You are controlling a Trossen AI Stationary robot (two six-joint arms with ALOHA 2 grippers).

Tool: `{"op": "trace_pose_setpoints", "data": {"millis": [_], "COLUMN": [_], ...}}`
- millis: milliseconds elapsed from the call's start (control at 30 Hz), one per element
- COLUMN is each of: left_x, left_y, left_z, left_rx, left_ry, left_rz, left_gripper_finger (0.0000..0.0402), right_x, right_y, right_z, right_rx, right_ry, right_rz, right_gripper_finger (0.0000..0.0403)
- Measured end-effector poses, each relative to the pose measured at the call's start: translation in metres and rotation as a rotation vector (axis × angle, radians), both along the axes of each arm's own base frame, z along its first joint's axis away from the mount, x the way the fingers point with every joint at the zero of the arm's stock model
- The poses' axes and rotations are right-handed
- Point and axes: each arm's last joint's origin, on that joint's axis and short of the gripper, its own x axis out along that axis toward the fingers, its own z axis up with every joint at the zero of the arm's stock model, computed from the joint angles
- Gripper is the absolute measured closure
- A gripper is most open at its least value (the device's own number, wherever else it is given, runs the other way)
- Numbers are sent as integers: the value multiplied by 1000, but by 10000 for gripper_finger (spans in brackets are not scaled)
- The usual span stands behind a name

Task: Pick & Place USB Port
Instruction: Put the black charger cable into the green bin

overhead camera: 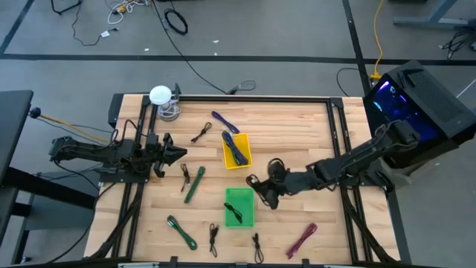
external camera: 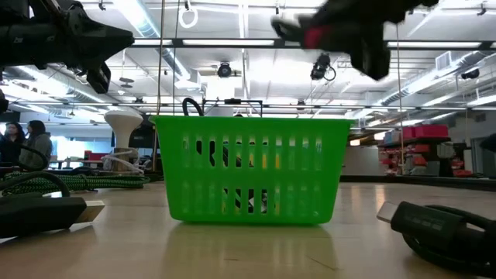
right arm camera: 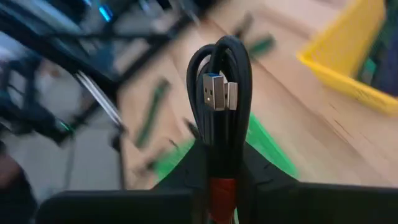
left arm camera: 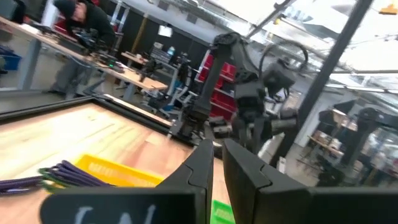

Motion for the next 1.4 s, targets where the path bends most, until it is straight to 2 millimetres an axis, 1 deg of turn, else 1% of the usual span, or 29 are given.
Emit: {"op": "trace_pose_setpoints", "data": {"millis": [67,200,300,367,400,533,667,767,967,1233,1300,1400], "left_x": [0,0,0,0,0,-1,-1,-2,-1,0,0,0], "left_y": [0,-1,-1,-2,-3,-8,-13,-14,-17,-17,-17,-17], "left_z": [0,1,2,2,2,2,2,2,0,-2,-2,-2], "left_rx": [-12,-24,-51,-73,-84,-109,-84,-66,-71,-81,-76,-74], "left_ry": [-6,-17,-24,-26,-26,-22,-20,-23,1,17,17,17], "left_rz": [-20,-26,-44,-83,-111,-231,-279,-271,-290,-232,-228,-229], "left_gripper_finger": [362,362,362,362,362,362,362,362,362,362,362,362], "right_x": [1,6,14,19,24,47,67,72,65,64,63,62], "right_y": [12,40,54,61,65,81,94,97,99,98,97,95], "right_z": [-1,-18,-38,-52,-55,-56,-51,-51,-59,-61,-63,-65], "right_rx": [-6,2,35,45,44,-24,-101,-120,-148,-156,-161,-147], "right_ry": [-56,-130,-162,-176,-180,-183,-168,-137,-73,-56,-41,-21], "right_rz": [-23,-91,-130,-131,-135,-104,-86,-95,-185,-191,-213,-232], "right_gripper_finger": [369,369,369,369,369,369,369,369,369,369,355,319]}}
